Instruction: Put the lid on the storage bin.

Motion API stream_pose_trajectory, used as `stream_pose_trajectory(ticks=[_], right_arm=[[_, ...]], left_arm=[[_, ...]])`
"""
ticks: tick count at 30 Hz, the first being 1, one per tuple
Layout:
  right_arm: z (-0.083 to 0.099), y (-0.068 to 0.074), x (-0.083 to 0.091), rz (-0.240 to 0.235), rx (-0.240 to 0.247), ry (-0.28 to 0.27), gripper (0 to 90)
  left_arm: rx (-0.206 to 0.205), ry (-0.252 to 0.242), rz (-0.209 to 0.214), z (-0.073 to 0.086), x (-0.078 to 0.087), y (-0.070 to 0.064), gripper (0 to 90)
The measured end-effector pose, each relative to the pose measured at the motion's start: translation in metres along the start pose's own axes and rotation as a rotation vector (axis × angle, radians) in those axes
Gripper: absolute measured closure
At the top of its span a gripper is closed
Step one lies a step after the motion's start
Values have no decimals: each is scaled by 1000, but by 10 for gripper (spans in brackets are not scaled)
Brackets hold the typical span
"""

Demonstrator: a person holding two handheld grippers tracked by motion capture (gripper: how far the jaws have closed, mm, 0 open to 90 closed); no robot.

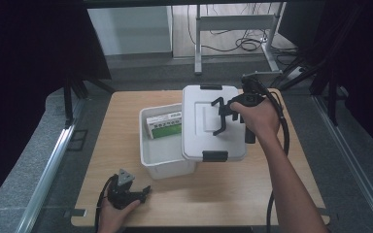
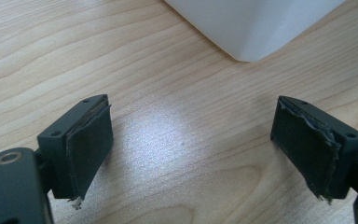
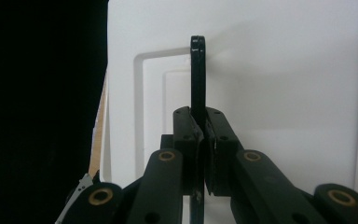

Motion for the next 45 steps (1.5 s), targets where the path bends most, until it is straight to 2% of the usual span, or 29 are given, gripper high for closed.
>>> stream_pose_trajectory(ticks=[45], right_arm=[[-3,51,-44,-51,73,71,844]], left_arm=[[-1,0,0,0,0,0,126]])
Point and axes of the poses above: each handheld gripper's, and its own axes: x roughly backward along the jaws, z roughly out of its underside, y roughly to its left, the point moved 6 cm from there along -x, roughly forward along the jaws, and after that the axes turned 1 degree about -z, right-handed, at the moved point
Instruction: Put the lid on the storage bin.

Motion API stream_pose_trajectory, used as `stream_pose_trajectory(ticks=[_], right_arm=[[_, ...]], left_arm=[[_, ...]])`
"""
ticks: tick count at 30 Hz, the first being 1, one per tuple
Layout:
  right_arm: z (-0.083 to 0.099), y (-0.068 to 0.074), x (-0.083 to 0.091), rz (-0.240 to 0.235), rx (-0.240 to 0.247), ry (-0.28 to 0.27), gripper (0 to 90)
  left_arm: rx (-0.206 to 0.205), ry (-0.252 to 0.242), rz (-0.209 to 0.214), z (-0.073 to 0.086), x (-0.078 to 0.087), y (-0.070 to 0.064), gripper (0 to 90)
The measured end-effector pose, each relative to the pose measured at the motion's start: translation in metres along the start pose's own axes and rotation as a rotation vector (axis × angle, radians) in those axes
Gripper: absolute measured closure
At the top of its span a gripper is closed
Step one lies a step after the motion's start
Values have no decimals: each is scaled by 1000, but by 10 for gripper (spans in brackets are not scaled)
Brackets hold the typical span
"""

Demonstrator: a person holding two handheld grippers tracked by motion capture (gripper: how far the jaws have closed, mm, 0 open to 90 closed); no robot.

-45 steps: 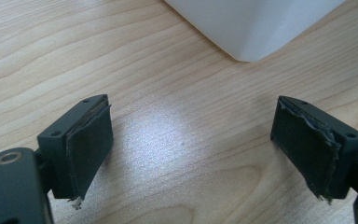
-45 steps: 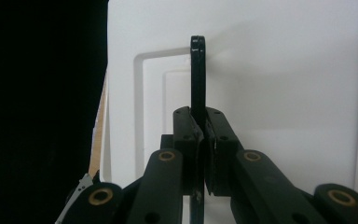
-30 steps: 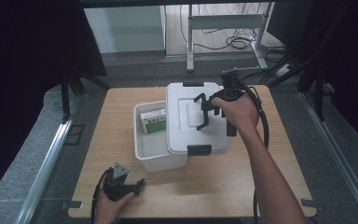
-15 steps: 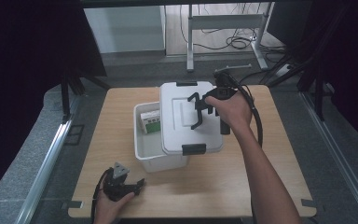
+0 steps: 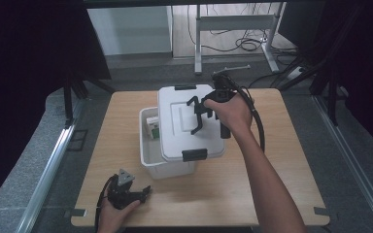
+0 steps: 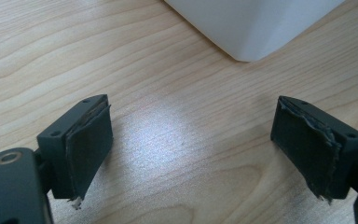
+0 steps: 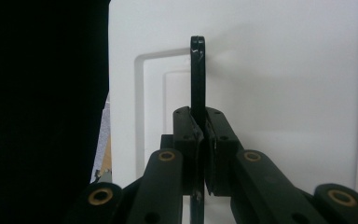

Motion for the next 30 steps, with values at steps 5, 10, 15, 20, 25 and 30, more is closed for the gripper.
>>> stream_pose_trajectory(ticks=[5,10,15,20,25,30], right_arm=[[0,4,-5,-1,8,10,844],[-1,7,-11,-4,10,17,844],[-2,11,-18,-5,14,29,844],[-2,16,-24,-7,13,38,844],[-3,19,-30,-5,14,49,844],[-3,22,-36,-4,15,53,844]], left_arm=[[-1,0,1,0,0,0,127],[-1,0,1,0,0,0,126],[-3,0,3,0,0,0,126],[-4,0,3,0,0,0,127],[-4,0,4,0,0,0,127],[-5,0,5,0,0,-1,126]])
Point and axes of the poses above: each handheld gripper's, and its own axes: x roughly backward along the jaws, z roughly out of its underside, y roughly to its left, the point moved 6 cm from there along -x, roughly forward along the jaws, and after that the axes turned 1 degree about -z, right-handed, at the moved point
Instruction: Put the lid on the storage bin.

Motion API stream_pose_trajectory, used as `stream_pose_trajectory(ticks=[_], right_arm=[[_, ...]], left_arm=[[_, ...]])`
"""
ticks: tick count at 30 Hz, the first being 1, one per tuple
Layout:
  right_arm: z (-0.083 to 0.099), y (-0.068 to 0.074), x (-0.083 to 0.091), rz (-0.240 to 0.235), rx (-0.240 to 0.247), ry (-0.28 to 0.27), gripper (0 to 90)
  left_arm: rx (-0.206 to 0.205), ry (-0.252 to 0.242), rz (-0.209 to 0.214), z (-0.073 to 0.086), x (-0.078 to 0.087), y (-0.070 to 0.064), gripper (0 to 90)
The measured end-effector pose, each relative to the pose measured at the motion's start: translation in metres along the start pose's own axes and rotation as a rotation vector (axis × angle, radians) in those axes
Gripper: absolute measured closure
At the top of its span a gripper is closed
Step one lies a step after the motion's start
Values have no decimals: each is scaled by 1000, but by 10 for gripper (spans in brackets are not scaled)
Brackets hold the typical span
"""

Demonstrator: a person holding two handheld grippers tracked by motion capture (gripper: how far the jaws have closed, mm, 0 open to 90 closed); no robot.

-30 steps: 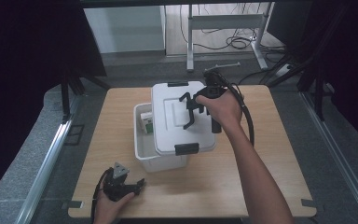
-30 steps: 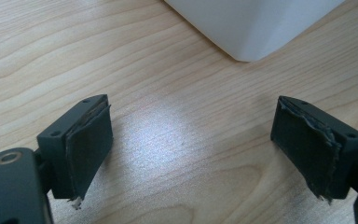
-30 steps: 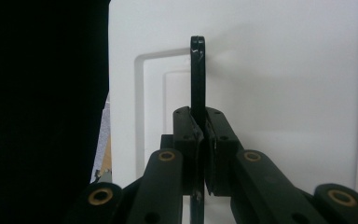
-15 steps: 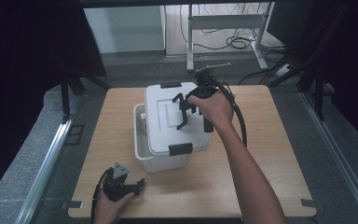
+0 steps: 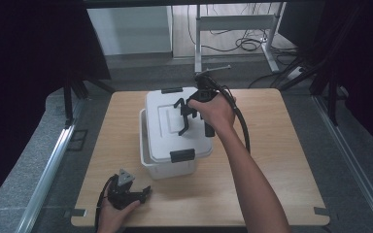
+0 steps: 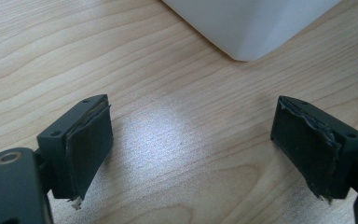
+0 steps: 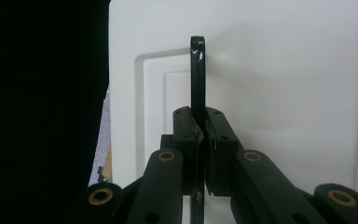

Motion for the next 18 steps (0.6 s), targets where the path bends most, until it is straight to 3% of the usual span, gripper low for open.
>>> stream_pose_trajectory(ticks=[18], right_arm=[[-1,8,-18,6,-8,30,844]], left_arm=[[1,-1,0,0,0,0,126]])
Point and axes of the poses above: each handheld gripper's, and its own axes: x roughly backward along the jaws, z roughly out of its underside, y roughly to its left, the point moved 6 cm from there along -x, roughly forward along the jaws, and after that the axes turned 1 degree about -z, right-handed, at the moved point
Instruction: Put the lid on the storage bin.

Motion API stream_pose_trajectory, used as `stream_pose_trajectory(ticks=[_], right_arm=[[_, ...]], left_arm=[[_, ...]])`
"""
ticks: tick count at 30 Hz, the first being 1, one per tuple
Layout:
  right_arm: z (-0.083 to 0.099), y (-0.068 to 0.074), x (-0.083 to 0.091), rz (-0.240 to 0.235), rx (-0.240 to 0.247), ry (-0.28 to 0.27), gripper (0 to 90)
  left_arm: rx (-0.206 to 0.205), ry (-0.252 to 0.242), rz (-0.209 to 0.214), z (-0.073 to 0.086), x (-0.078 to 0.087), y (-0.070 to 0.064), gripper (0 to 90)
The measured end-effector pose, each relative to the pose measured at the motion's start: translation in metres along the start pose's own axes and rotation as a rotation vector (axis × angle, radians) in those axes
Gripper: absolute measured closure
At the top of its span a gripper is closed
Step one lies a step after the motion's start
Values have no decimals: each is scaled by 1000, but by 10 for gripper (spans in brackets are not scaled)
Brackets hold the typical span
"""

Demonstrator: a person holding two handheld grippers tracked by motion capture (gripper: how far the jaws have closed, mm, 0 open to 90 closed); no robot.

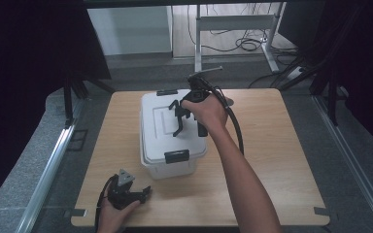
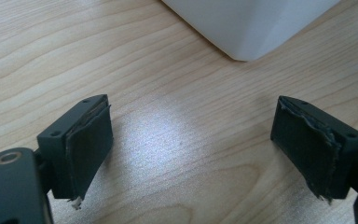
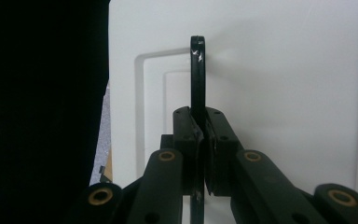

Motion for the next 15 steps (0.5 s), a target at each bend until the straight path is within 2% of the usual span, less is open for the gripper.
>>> stream_pose_trajectory(ticks=[15], right_arm=[[-4,0,-21,13,-34,30,843]], left_arm=[[-3,0,3,0,0,0,127]])
Point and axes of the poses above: each handheld gripper's, and its own axes: x roughly backward along the jaws, z roughly out of its underside, y roughly to its left, the point moved 6 cm from there along -x, roughly forward along the jaws, and after that the axes turned 1 degree about -z, right-handed, at the moved point
